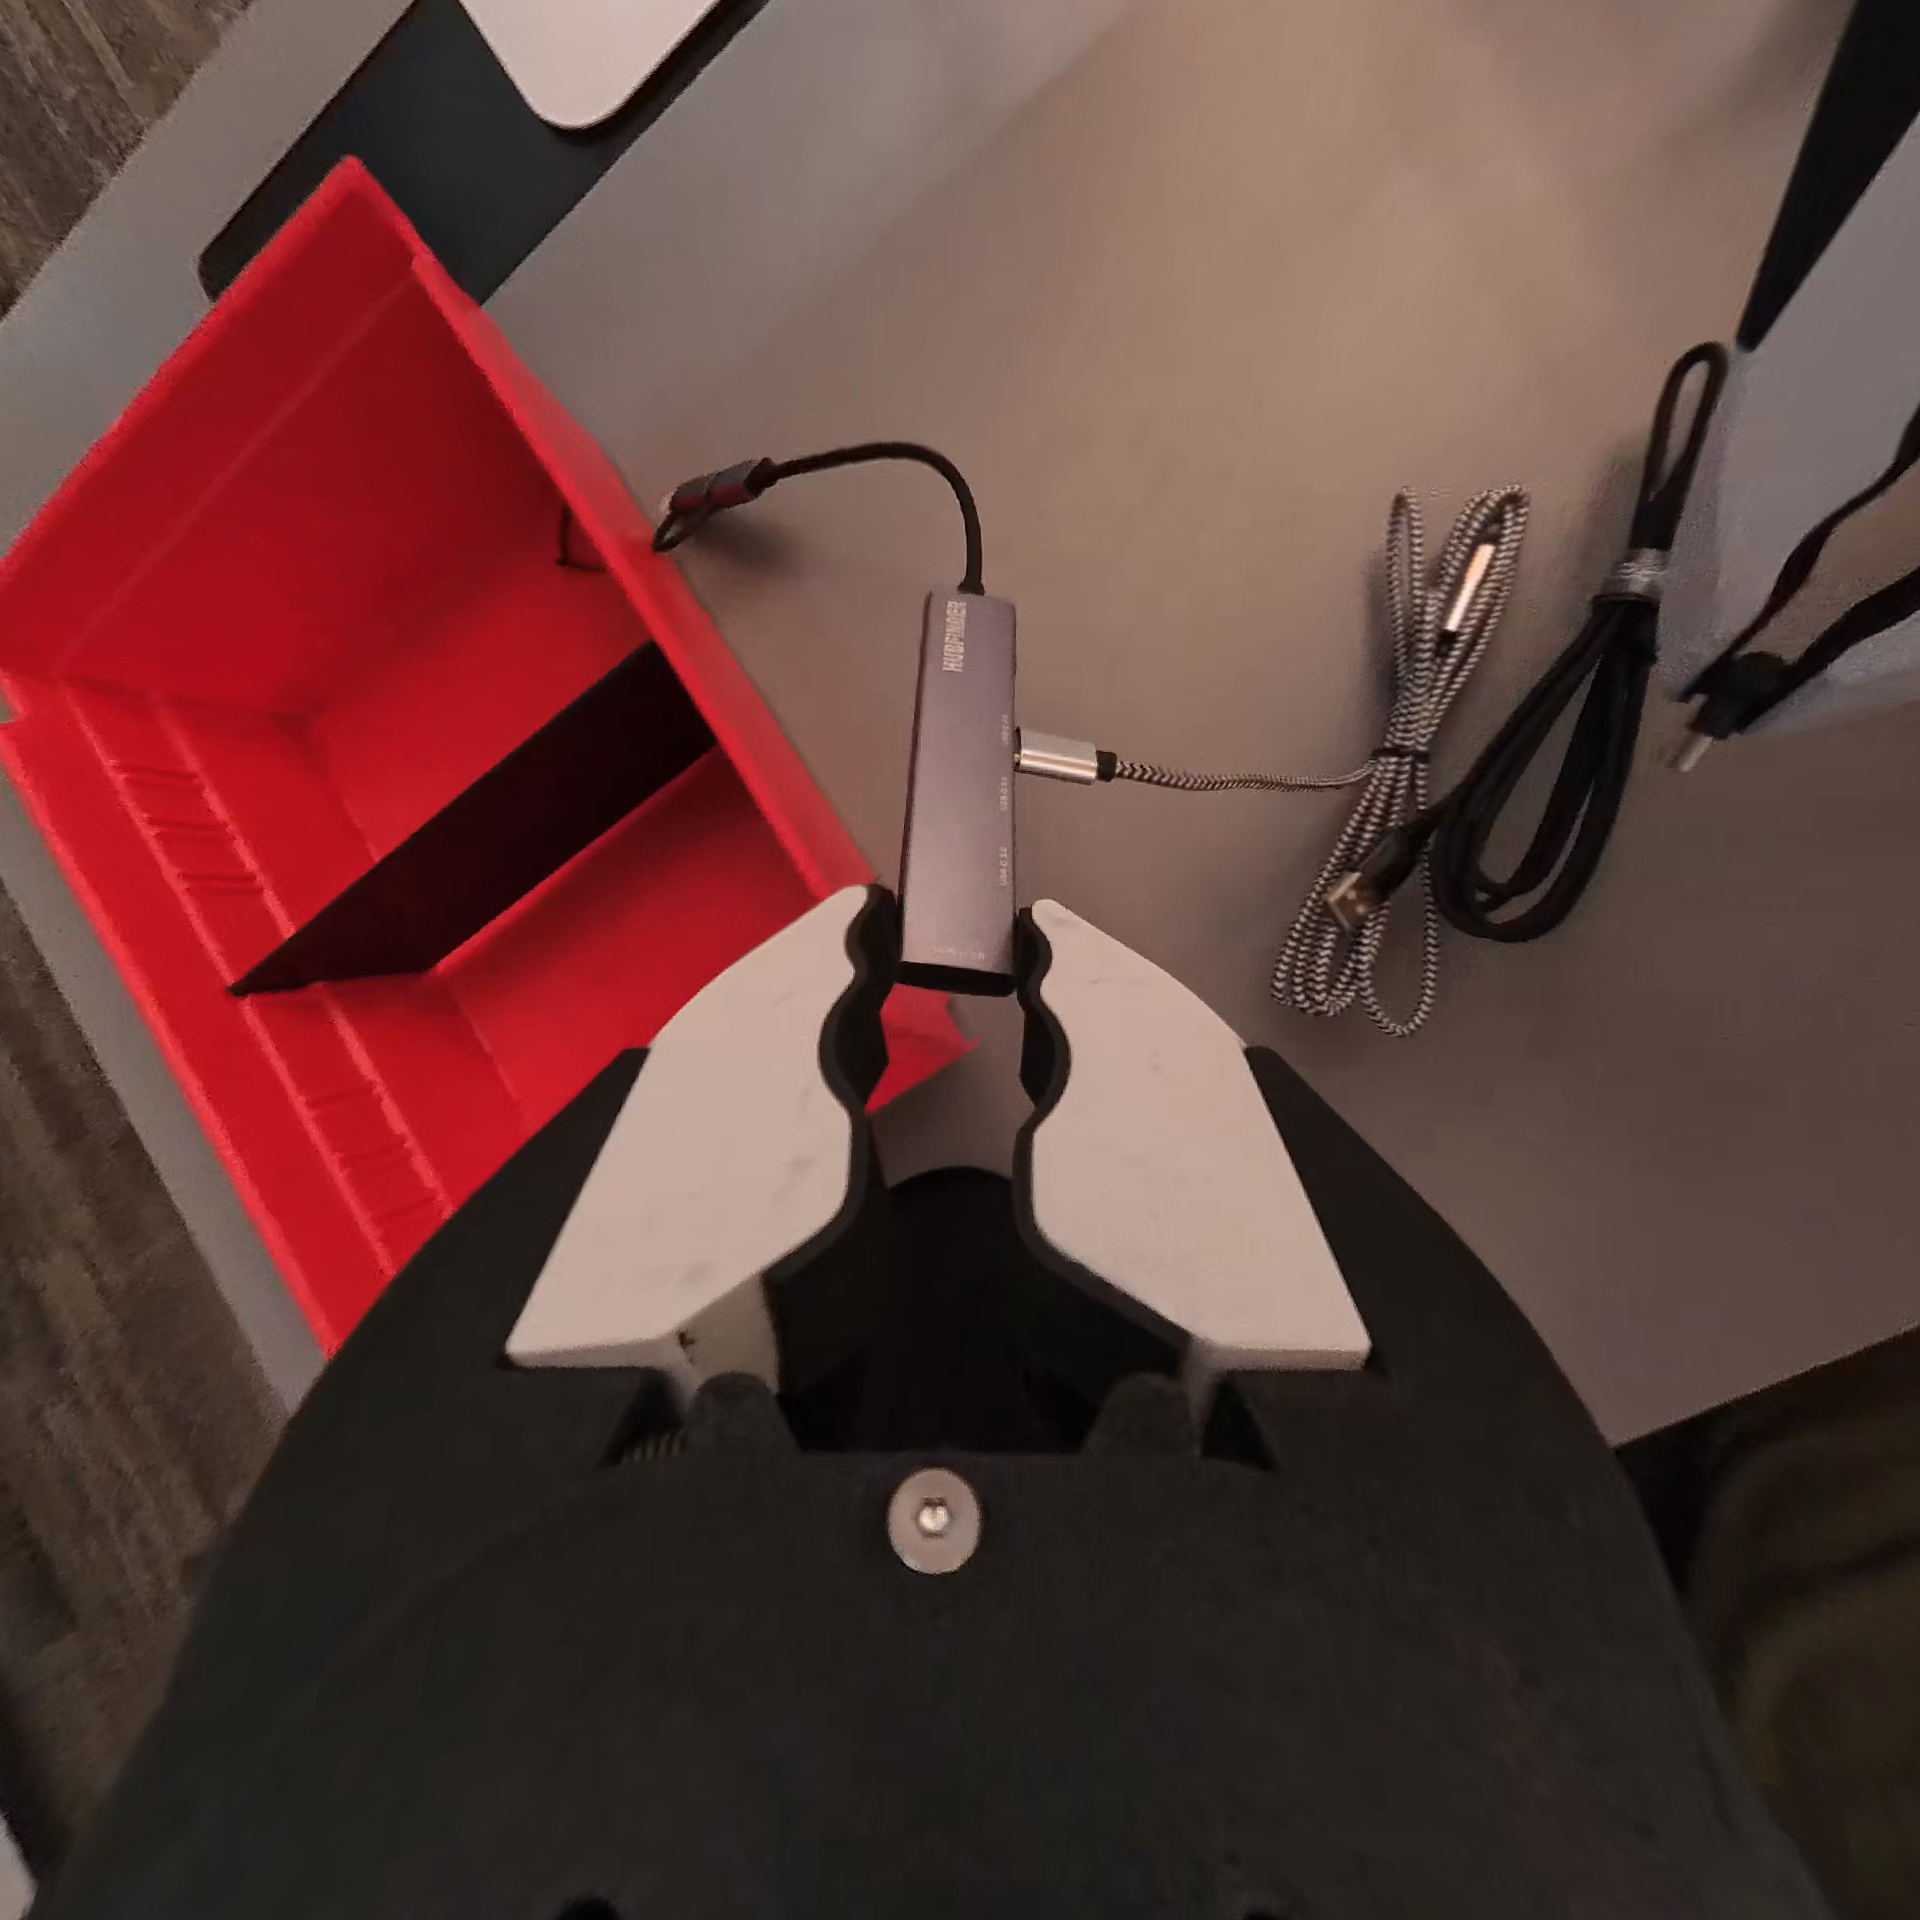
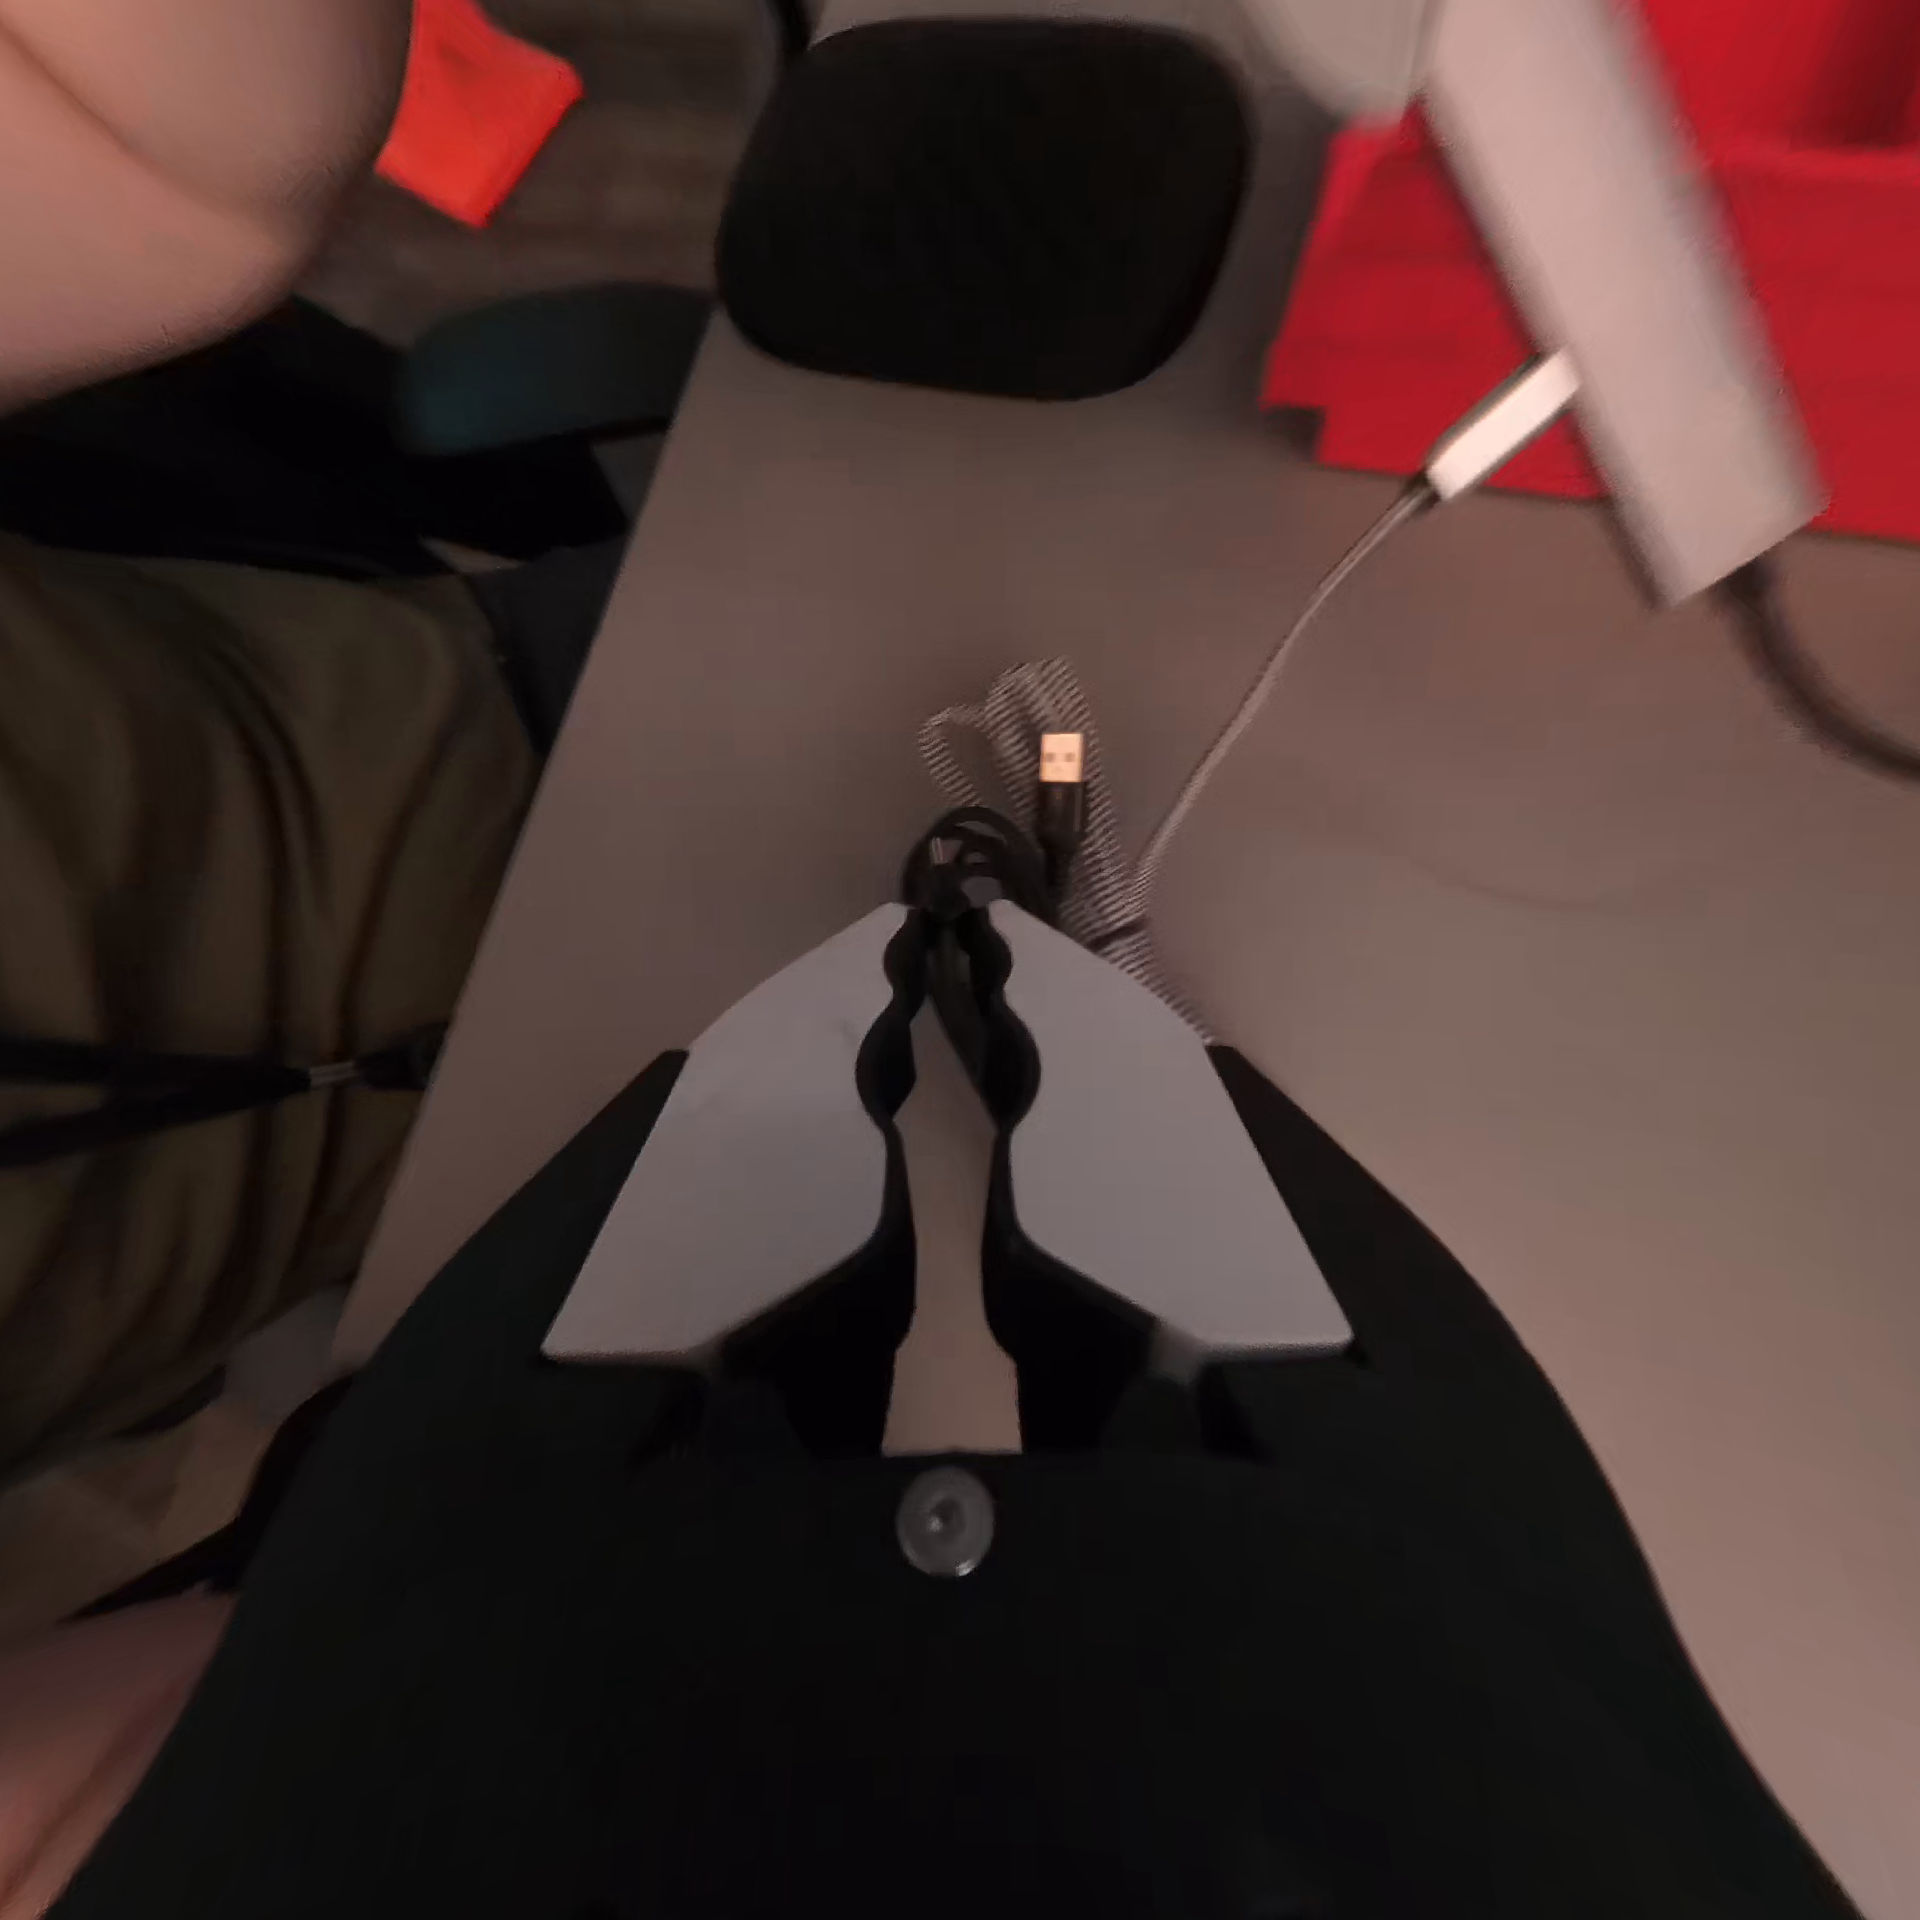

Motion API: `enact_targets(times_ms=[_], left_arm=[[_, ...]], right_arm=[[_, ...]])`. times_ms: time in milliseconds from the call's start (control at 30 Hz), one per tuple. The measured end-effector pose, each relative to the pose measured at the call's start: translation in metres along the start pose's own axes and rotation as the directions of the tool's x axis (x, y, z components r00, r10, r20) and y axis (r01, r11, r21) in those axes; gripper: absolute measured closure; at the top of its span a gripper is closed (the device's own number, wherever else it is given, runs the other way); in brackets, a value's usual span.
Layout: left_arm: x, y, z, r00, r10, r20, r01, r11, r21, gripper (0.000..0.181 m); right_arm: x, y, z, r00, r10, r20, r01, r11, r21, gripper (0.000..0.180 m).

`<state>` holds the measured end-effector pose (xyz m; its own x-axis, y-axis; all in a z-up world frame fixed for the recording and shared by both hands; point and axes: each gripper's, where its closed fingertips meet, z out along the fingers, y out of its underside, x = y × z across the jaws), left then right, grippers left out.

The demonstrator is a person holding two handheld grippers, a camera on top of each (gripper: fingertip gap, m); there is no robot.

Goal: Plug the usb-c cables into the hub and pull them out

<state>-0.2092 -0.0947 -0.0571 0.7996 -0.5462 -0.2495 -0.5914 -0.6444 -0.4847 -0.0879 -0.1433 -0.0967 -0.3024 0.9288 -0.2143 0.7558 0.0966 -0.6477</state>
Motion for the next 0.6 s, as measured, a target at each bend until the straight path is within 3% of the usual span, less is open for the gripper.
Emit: enact_targets(times_ms=[200, 300, 467, 600], left_arm=[[-0.022, 0.01, -0.02, 0.999, 0.012, 0.044, -0.011, 1.0, -0.023, 0.159], [-0.028, 0.014, -0.037, 0.999, -0.006, 0.042, 0.005, 1.0, 0.002, 0.159], [-0.024, 0.011, -0.062, 1.0, 0.012, 0.026, -0.013, 0.999, 0.03, 0.159], [-0.013, 0.009, -0.067, 0.997, 0.073, 0.029, -0.072, 0.997, -0.04, 0.159]], right_arm=[[-0.013, 0.039, -0.007, 0.996, 0.071, 0.05, -0.06, 0.98, -0.192, 0.171], [0.013, 0.049, -0.016, 0.98, 0.152, -0.127, -0.178, 0.958, -0.224, 0.172], [0.067, 0.041, -0.026, 0.885, 0.285, -0.367, -0.328, 0.943, -0.058, 0.172], [0.095, 0.039, -0.03, 0.824, 0.263, -0.503, -0.312, 0.95, -0.014, 0.171]])
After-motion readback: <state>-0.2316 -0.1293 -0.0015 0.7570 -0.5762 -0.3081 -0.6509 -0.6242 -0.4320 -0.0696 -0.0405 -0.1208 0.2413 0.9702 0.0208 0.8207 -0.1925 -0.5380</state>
